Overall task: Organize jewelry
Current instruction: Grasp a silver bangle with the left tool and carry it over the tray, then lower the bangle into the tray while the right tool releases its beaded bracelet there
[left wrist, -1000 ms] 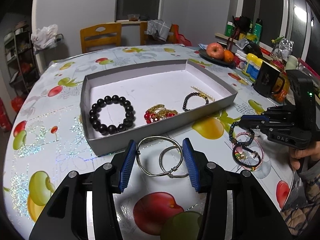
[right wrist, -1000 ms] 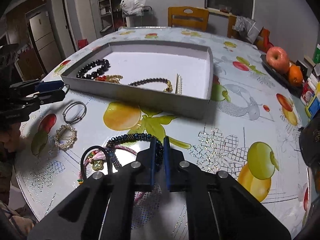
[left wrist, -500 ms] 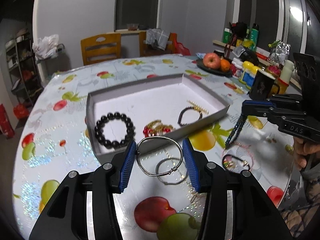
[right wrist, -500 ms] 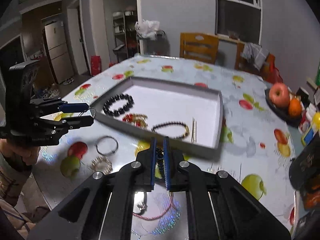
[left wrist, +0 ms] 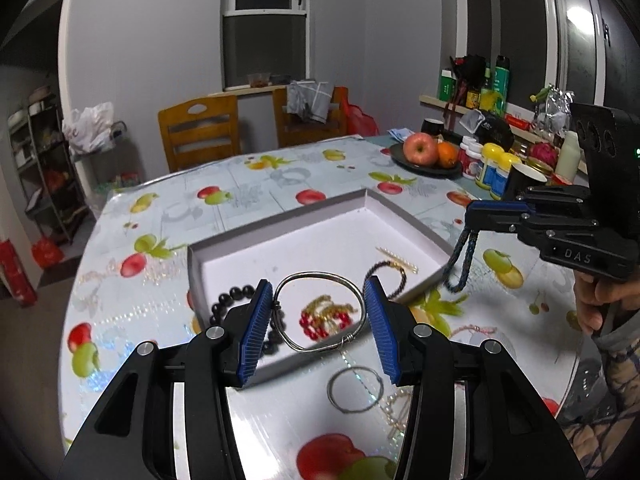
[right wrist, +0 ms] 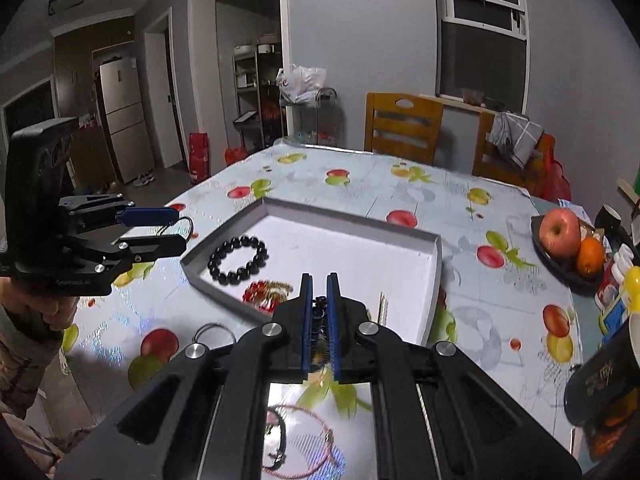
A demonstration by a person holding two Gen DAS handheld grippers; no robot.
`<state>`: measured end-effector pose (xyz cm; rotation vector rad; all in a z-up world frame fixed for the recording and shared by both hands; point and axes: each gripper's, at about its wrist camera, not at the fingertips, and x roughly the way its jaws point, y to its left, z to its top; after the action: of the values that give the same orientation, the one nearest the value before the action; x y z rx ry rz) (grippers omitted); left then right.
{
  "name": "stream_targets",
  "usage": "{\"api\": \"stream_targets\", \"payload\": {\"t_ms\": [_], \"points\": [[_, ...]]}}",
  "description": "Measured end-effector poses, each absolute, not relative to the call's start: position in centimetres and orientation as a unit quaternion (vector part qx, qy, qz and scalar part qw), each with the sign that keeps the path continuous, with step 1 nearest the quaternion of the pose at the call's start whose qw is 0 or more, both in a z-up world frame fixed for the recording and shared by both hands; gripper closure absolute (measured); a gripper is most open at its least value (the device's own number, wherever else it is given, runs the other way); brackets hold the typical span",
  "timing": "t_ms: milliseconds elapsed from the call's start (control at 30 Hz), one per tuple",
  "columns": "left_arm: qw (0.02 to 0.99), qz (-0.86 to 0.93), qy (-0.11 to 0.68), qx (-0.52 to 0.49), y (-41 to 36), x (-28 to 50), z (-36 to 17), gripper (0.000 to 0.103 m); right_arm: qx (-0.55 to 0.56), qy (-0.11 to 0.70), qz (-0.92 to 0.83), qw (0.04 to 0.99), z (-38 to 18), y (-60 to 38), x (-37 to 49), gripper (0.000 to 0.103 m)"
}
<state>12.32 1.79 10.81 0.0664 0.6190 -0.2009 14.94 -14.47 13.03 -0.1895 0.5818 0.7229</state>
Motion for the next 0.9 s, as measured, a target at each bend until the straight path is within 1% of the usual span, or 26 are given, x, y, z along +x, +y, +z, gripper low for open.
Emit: {"api": "stream_targets", "payload": {"t_ms": [400,733,900], "points": [[0.940,-0.101,0.324,0.023,2.7,17.5,9.9,0.054,-0.086,0.282,0.355,0.887,13.9,-12.8,19.3,0.096],[0.935,-0.099,0.340,-0.003,3.2,21.5,7.5,0.054,-0.084,0.301,0.363,0.878,11.6,-9.4,23.4,0.096],[0.933,-0.088,0.349,0.004,2.8,23.6,6.4,0.054,-0.087,0.317,0.365,0.871,10.1,-7.5,25.8,0.096]]}}
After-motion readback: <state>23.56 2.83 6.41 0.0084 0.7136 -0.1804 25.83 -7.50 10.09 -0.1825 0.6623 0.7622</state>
